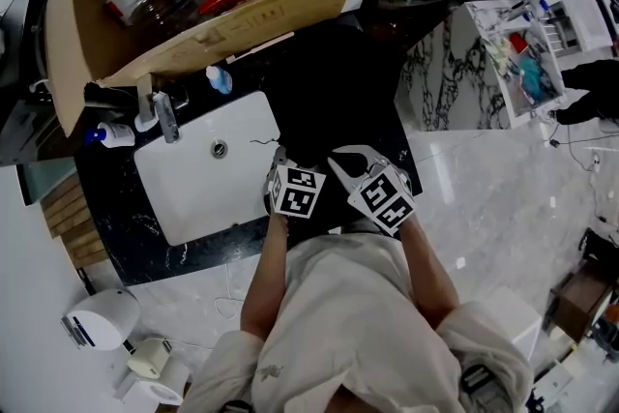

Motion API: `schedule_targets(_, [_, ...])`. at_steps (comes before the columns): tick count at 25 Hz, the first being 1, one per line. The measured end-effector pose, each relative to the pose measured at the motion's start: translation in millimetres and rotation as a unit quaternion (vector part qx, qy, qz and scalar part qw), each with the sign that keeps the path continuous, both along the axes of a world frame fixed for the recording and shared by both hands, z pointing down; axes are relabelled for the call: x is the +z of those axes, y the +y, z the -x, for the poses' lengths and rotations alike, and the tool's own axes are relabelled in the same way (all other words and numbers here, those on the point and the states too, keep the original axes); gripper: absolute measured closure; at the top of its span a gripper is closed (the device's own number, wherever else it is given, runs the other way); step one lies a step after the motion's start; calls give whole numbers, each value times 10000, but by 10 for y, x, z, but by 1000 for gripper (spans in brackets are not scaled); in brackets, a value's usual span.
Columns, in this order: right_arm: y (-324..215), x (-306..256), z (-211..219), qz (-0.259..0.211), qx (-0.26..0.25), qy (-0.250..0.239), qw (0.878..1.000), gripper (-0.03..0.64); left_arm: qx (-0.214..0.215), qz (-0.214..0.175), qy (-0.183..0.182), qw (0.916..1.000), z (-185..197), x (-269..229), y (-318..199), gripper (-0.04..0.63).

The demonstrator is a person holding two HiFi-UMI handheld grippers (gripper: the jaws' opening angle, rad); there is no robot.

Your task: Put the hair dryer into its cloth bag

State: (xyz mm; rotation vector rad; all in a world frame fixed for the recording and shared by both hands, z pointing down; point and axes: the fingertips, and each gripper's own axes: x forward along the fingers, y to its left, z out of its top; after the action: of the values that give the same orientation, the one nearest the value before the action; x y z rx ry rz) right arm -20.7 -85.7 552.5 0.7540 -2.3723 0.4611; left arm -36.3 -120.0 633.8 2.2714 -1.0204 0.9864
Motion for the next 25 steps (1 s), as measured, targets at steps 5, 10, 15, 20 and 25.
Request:
schedule_targets(5, [-1,-1,-18,-24,21,14,10000,612,20,-133,-116,9998,2,-15,3,376])
schedule_targets(10, [-14,-21,-24,-62,33,8,10000,612,84,-295,-235,9993,14,-56,33,339])
schedule_targets(15, [-6,-22,-33,-83,10,14,10000,612,97,-366,-387,9985,59,-72,119,322])
schedule_targets(20, [-1,-31,-37,-103,-35,17,9999,612,84,-479,-515,9975,139,-155,185,311])
schedule_targets(25, [7,-18,-32,-102,-83,29,9999,612,21,-602,-454,9971,231,-293,284,308])
